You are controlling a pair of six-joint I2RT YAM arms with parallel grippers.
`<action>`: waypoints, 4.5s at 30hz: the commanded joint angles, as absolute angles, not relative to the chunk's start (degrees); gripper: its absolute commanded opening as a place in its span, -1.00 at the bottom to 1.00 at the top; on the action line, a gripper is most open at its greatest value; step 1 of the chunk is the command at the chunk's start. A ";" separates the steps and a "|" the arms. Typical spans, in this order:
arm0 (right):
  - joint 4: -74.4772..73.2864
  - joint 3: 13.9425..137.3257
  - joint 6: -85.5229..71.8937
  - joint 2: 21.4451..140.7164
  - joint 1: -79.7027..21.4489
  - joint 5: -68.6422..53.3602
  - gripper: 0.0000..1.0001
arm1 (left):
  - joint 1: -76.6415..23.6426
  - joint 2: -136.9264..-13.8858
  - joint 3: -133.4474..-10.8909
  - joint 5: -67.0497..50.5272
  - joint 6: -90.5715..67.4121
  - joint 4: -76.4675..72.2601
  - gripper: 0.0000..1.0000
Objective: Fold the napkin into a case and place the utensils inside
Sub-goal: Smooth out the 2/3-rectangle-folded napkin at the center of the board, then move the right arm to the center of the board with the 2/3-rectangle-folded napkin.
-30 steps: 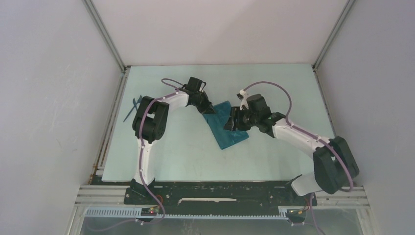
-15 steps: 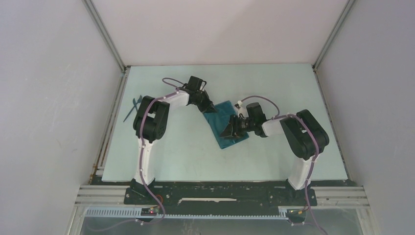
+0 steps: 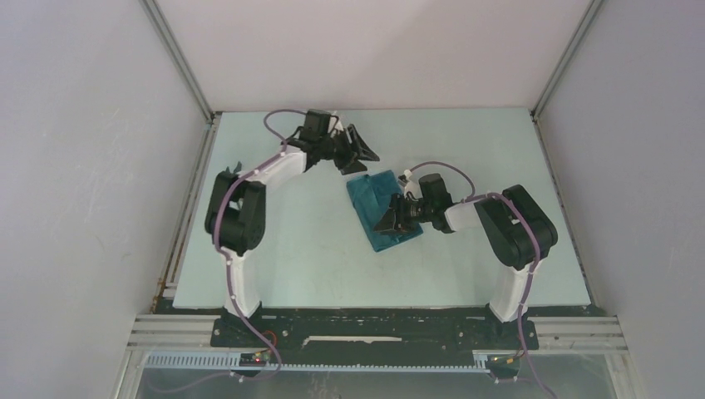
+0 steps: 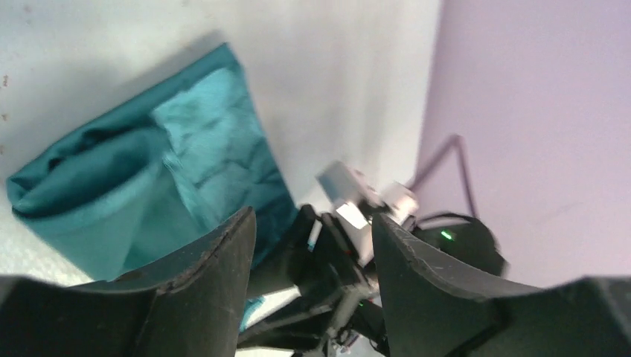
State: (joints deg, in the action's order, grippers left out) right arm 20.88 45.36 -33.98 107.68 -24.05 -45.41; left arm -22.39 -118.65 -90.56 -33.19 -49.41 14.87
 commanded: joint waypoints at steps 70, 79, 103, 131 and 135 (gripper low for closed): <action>24.44 55.67 -41.57 115.89 -28.62 -54.05 0.50 | -16.70 -131.30 -78.18 -37.27 -62.58 -11.50 -1.00; 24.11 43.63 -39.79 108.31 -29.76 -54.60 0.47 | -16.70 -131.48 -78.90 -37.42 -62.11 -10.74 -1.00; -13.81 49.70 -21.60 95.80 -6.50 -36.33 0.43 | -18.06 -107.71 -83.69 -41.84 -47.74 14.89 0.23; -5.56 29.69 -43.96 77.95 -11.88 -29.93 0.23 | -53.51 -86.60 -60.33 -1.29 -34.39 27.67 0.56; -15.12 29.71 -36.42 71.43 -2.77 -25.32 0.36 | -59.94 -97.30 -72.00 3.92 -33.75 34.40 0.28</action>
